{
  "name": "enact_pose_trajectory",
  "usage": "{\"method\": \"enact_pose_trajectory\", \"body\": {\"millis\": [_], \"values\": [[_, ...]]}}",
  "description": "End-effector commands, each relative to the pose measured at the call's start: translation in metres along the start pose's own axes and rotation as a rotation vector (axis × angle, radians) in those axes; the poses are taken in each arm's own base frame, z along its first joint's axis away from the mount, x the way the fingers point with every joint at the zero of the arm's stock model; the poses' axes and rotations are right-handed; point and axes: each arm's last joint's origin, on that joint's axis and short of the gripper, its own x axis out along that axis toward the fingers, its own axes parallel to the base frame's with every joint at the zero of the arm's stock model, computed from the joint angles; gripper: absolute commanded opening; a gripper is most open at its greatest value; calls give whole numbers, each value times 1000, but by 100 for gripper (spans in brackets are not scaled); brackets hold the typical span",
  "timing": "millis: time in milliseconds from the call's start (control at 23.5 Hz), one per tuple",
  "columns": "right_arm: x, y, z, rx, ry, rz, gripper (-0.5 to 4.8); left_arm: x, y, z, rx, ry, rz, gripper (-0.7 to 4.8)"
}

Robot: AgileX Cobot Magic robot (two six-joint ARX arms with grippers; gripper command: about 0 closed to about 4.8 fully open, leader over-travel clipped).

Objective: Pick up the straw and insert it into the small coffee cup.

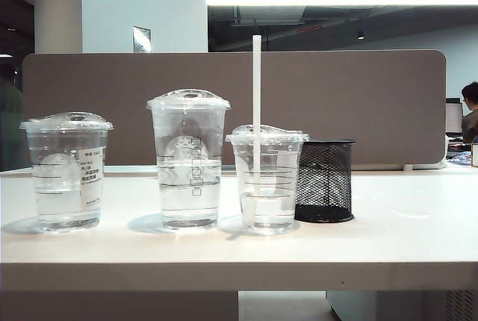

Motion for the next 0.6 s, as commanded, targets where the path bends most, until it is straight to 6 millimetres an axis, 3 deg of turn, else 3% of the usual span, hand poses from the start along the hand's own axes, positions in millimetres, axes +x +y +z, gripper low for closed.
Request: {"method": "enact_pose_trajectory", "body": {"millis": [43,595], "values": [[0,-6,-1,10,-7,-60,-8,0,6,0,-12,1,61,-4],[0,-4,-1,7,-6,-44,-8,-1,9,0,-18,4,93,-4]]}}
